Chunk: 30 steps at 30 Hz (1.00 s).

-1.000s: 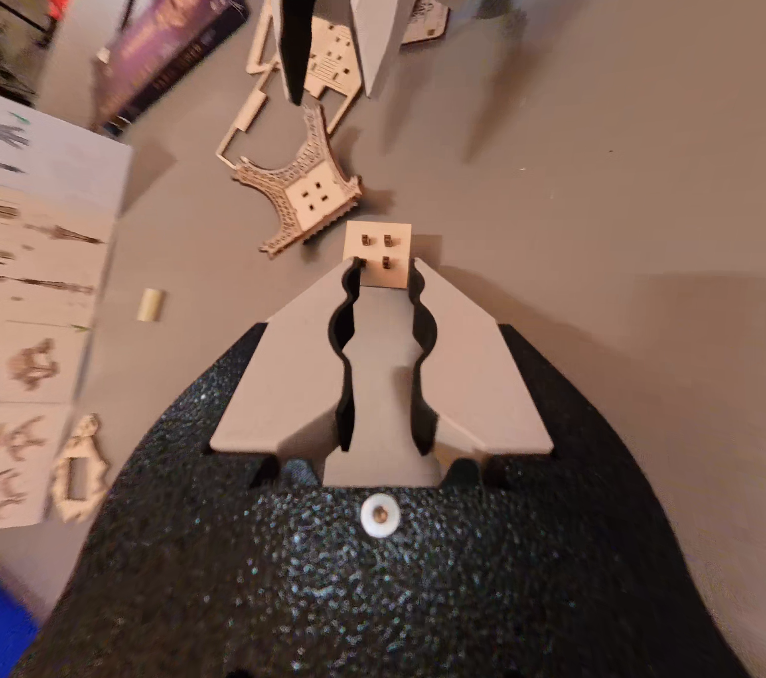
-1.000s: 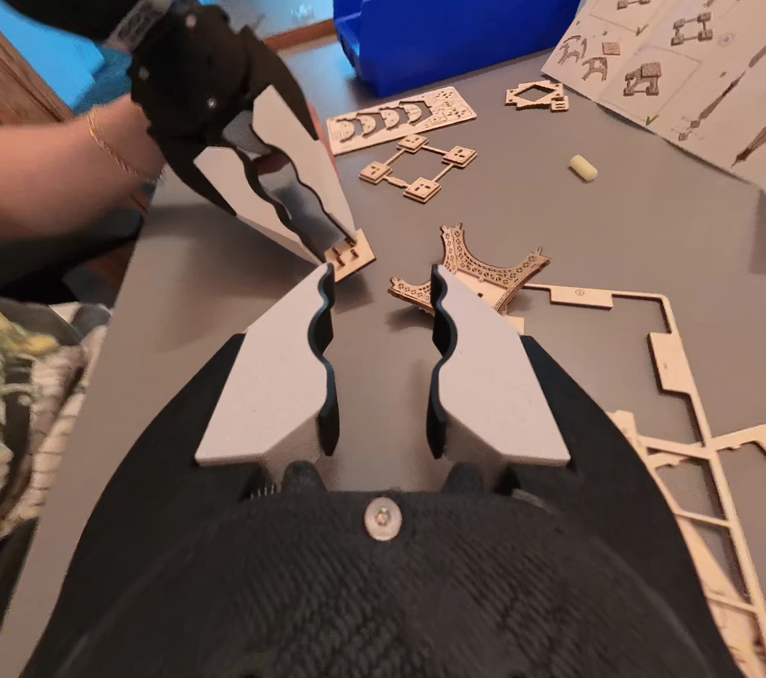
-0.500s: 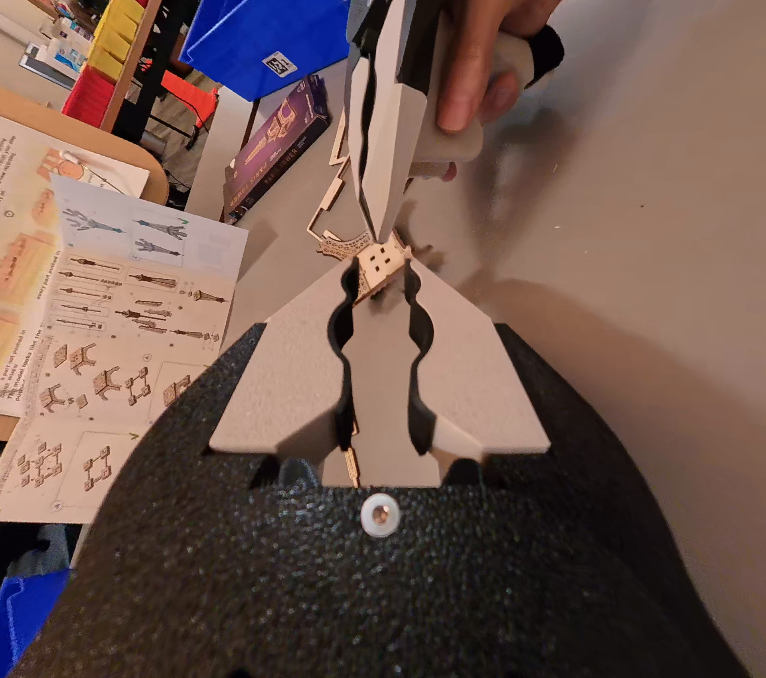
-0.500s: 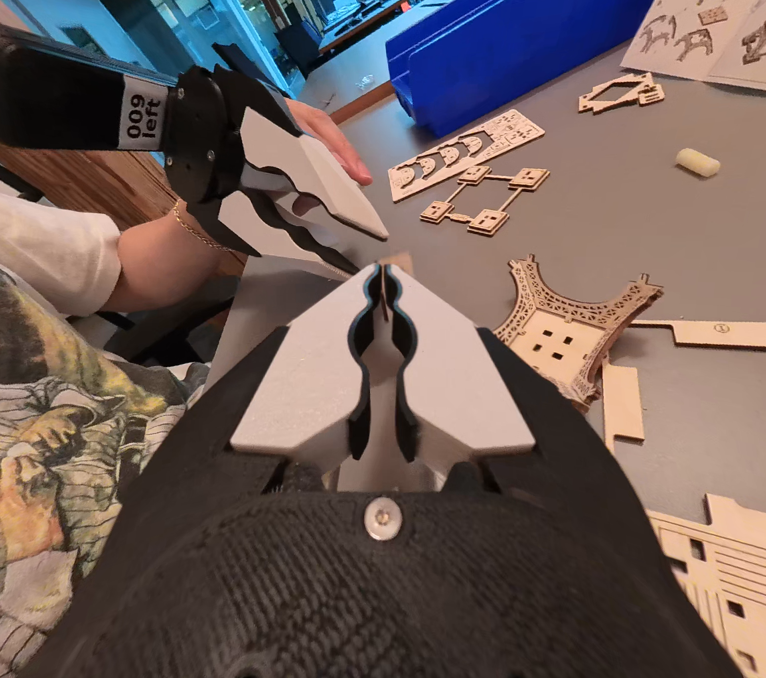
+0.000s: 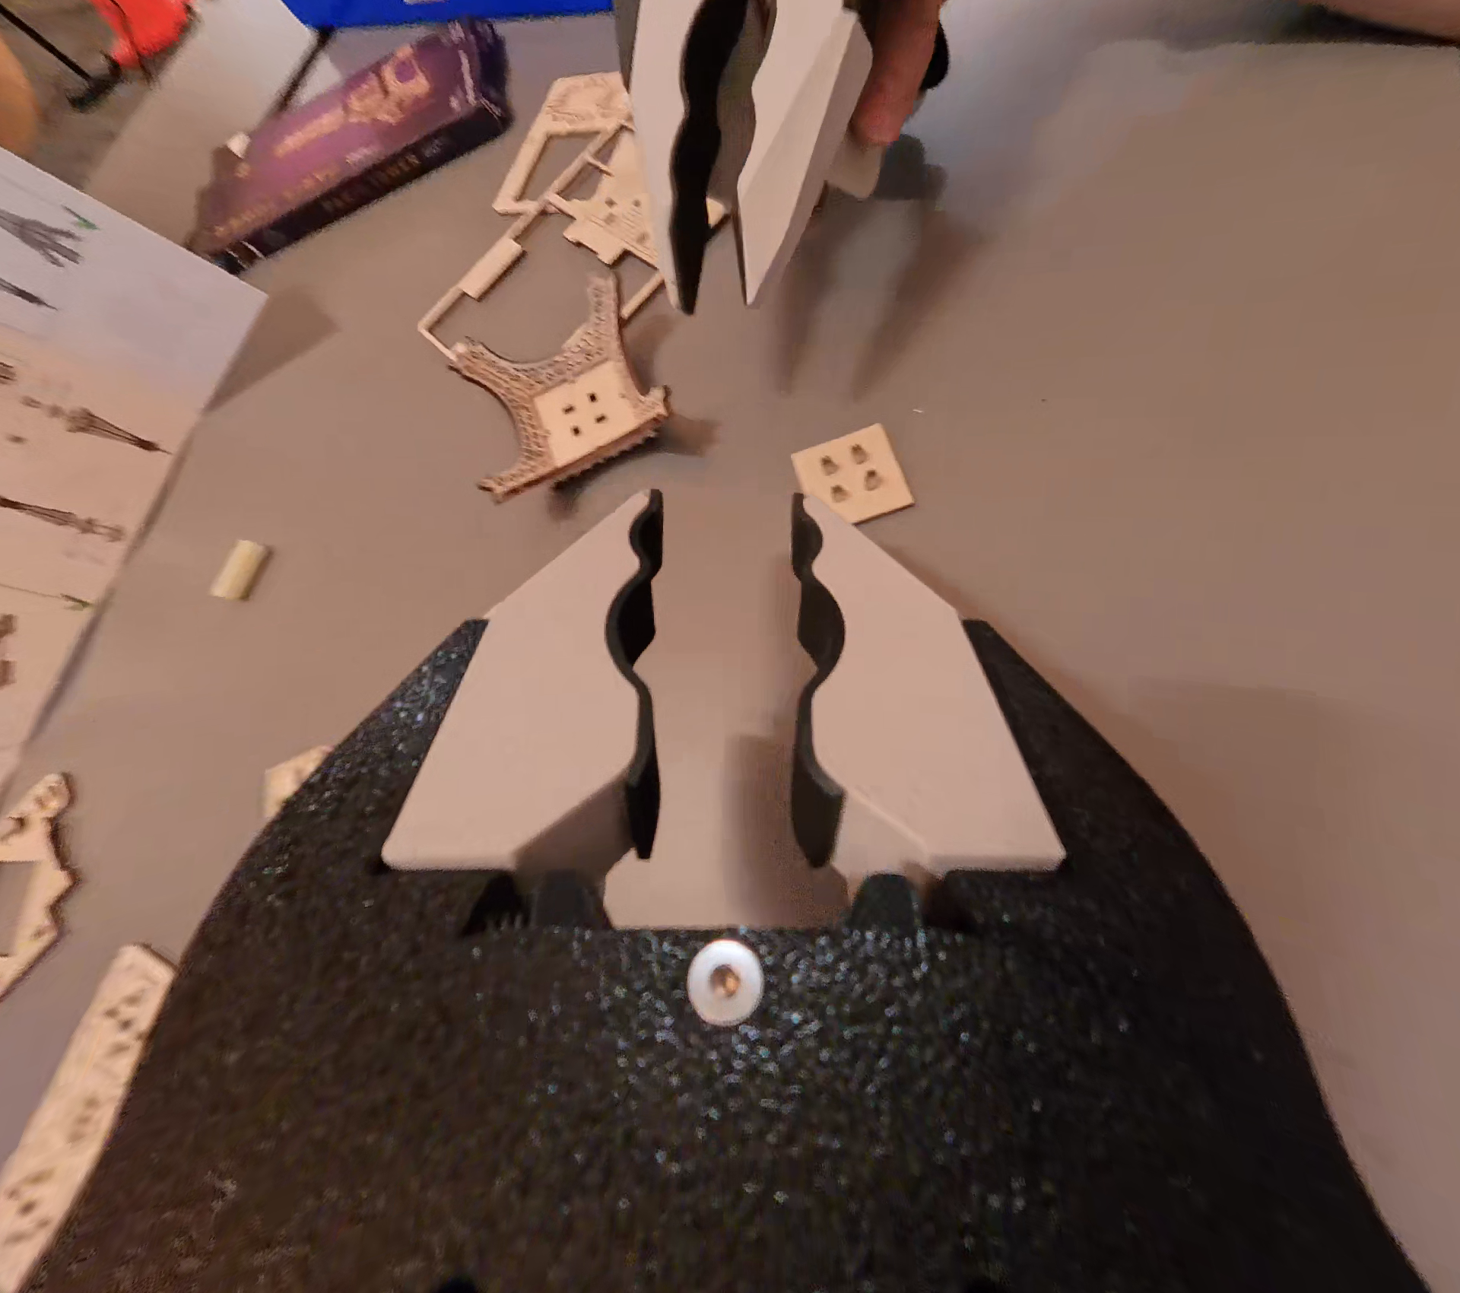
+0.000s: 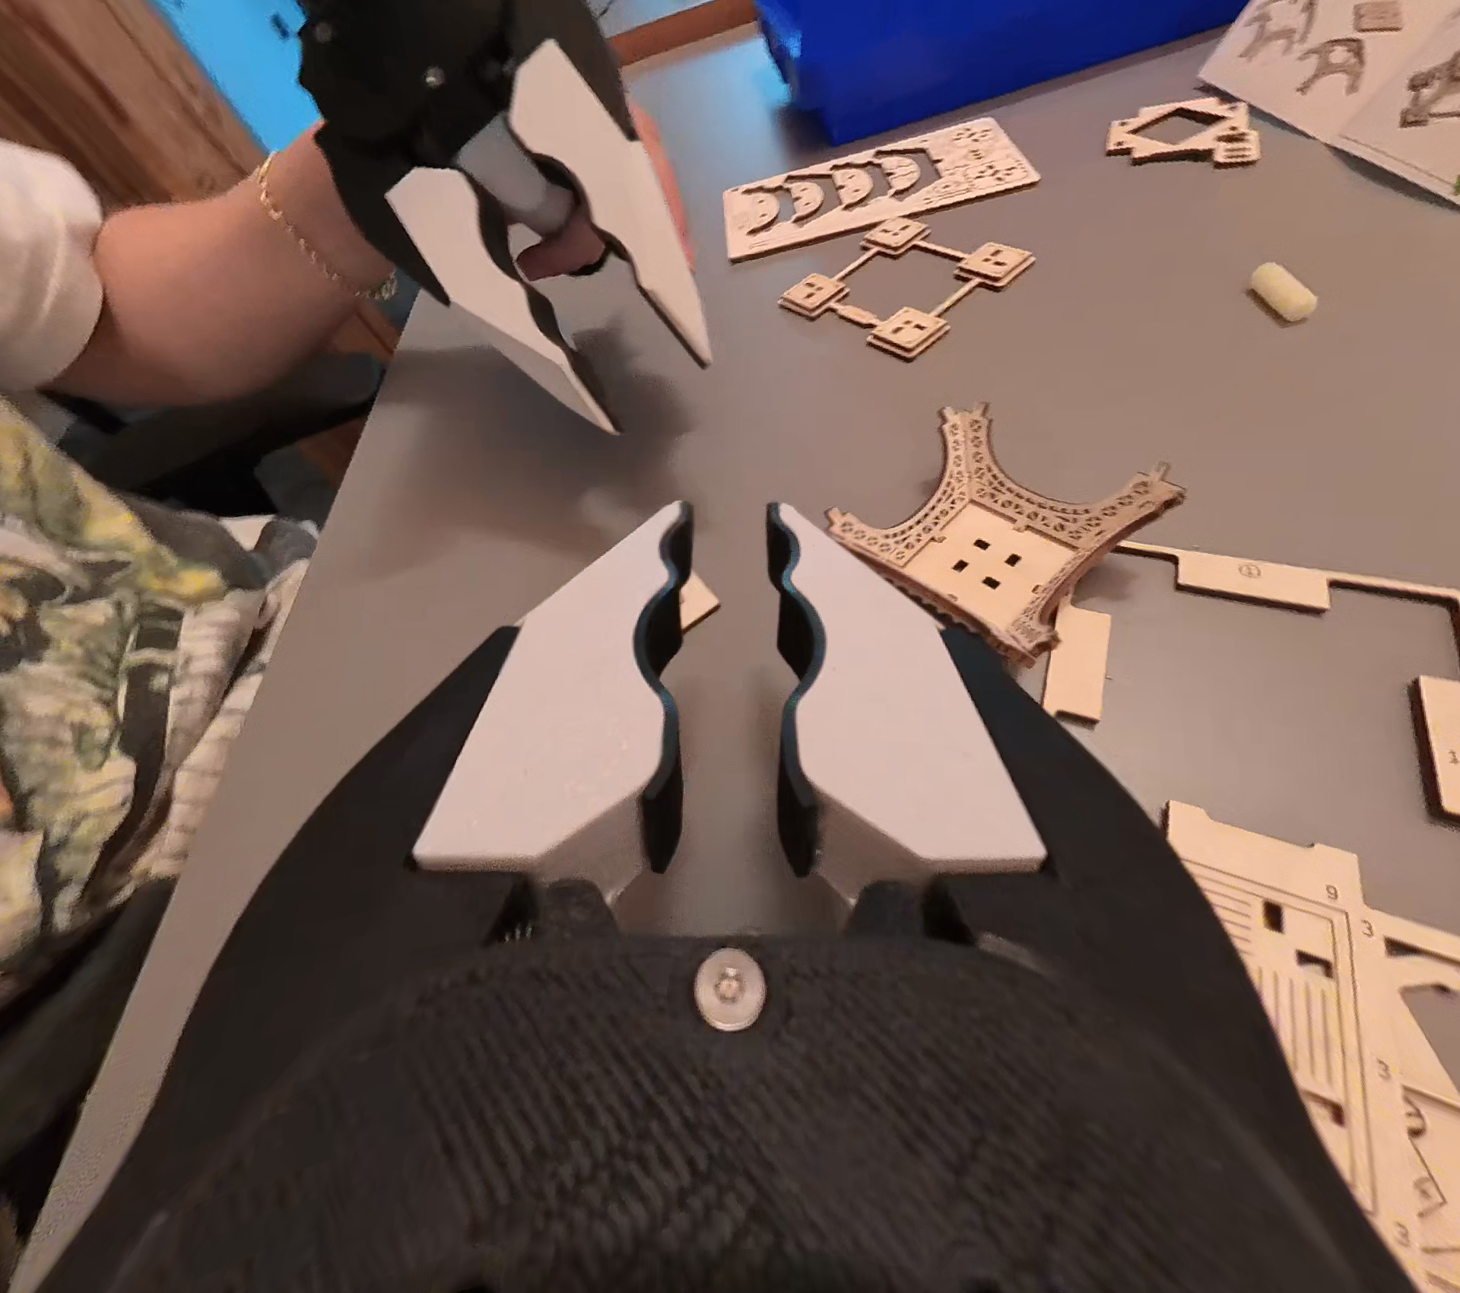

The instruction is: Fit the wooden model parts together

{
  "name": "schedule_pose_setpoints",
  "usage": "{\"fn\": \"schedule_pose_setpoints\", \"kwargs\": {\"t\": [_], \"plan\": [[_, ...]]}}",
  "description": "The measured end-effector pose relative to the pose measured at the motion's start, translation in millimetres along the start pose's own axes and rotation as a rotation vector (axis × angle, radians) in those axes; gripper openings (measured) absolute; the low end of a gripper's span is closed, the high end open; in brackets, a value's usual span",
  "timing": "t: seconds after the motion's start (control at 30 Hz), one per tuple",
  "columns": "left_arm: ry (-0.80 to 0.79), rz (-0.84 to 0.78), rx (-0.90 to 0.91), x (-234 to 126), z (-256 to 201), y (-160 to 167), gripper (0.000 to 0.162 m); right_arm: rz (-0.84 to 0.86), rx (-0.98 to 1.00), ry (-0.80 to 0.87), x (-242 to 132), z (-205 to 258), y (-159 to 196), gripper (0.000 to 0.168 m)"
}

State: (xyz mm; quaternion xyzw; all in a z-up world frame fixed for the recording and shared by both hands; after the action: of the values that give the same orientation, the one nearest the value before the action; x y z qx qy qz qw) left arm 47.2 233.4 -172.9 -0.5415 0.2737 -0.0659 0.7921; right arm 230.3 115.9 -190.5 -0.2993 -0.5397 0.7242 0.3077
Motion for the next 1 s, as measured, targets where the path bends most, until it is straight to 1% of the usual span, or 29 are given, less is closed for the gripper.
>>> {"fn": "schedule_pose_setpoints", "kwargs": {"t": [0.07,0.17,0.27,0.37,0.47,0.53,0.57,0.6,0.67,0.73,0.8,0.9,1.0], "plan": [[0.007,0.033,-0.07,4,-8,4,0.035,0.026,-0.053,-0.037,-1,6,2,0.025],[-0.018,0.082,-0.188,14,-19,9,0.043,0.076,-0.113,-0.04,3,9,6,0.036],[-0.044,0.118,-0.31,24,-32,10,0.05,0.123,-0.144,-0.009,6,7,10,0.036],[-0.087,0.154,-0.349,32,-40,12,0.051,0.136,-0.137,0.004,7,5,11,0.036],[-0.115,0.194,-0.365,40,-44,16,0.05,0.11,-0.125,0.014,6,4,10,0.036],[-0.132,0.192,-0.37,43,-45,15,0.043,0.093,-0.108,0.019,4,3,9,0.036],[-0.139,0.191,-0.371,44,-45,15,0.034,0.085,-0.102,0.02,4,3,8,0.036],[-0.137,0.188,-0.367,45,-45,14,0.03,0.079,-0.093,0.021,2,2,7,0.036],[-0.137,0.18,-0.348,46,-45,14,0.03,0.061,-0.062,0.027,-1,1,5,0.036],[-0.14,0.17,-0.31,46,-44,15,0.03,0.037,0.014,0.026,-6,-1,4,0.035],[-0.161,0.153,-0.204,44,-43,13,0.029,0.025,0.095,0.039,-10,-4,4,0.031],[-0.219,0.099,0.061,39,-42,1,0.03,0.0,0.2,0.08,-11,-12,5,0.028],[-0.334,0.047,0.356,33,-40,-14,0.029,-0.045,0.255,-0.012,-7,-7,3,0.026]]}}
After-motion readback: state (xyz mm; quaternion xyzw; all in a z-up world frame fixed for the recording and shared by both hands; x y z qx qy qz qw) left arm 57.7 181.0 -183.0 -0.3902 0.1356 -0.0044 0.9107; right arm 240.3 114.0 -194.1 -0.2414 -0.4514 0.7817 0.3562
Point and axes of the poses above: each gripper's, where its closed fingertips meet, x out along the fingers, y out of its underside, z = x × y across the jaws, the point moved 10 cm from there along -x, back along the fingers, and after that the axes turned 14 degrees about -z, right-handed, at the moved point
